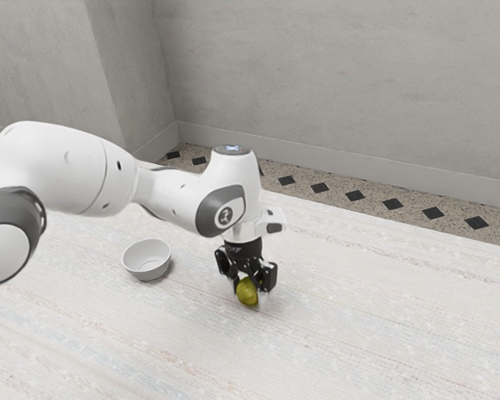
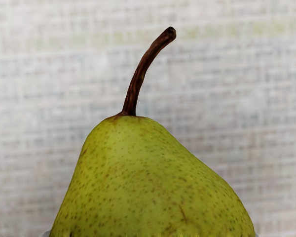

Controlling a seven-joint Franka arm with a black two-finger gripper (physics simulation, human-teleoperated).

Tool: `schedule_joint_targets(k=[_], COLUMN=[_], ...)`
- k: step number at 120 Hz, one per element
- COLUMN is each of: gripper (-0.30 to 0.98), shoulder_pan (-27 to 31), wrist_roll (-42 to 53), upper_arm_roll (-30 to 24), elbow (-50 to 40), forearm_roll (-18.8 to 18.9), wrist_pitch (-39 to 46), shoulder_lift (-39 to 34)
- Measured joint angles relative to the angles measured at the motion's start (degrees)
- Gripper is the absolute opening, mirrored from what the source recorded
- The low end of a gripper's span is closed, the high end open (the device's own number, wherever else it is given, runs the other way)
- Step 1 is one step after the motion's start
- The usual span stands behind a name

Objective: Place the pear in the bowl.

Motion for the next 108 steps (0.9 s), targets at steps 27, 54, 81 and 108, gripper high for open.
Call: schedule_joint_targets(k=[27, 54, 81, 108], gripper=[0.37, 0.37, 0.37, 0.37], shoulder_pan=[-0.1, 0.5, 0.8, 5.1], wrist_roll=[-0.3, 0.1, 3.4, 7.6], upper_arm_roll=[3.3, 8.5, 15.1, 16.9], elbow=[-0.2, -0.9, -1.5, -1.2], forearm_roll=[0.5, 0.9, 1.0, 1.0], wrist_pitch=[-0.9, -3.7, -4.9, -5.7], shoulder_lift=[-4.7, -8.8, -9.0, -6.8])
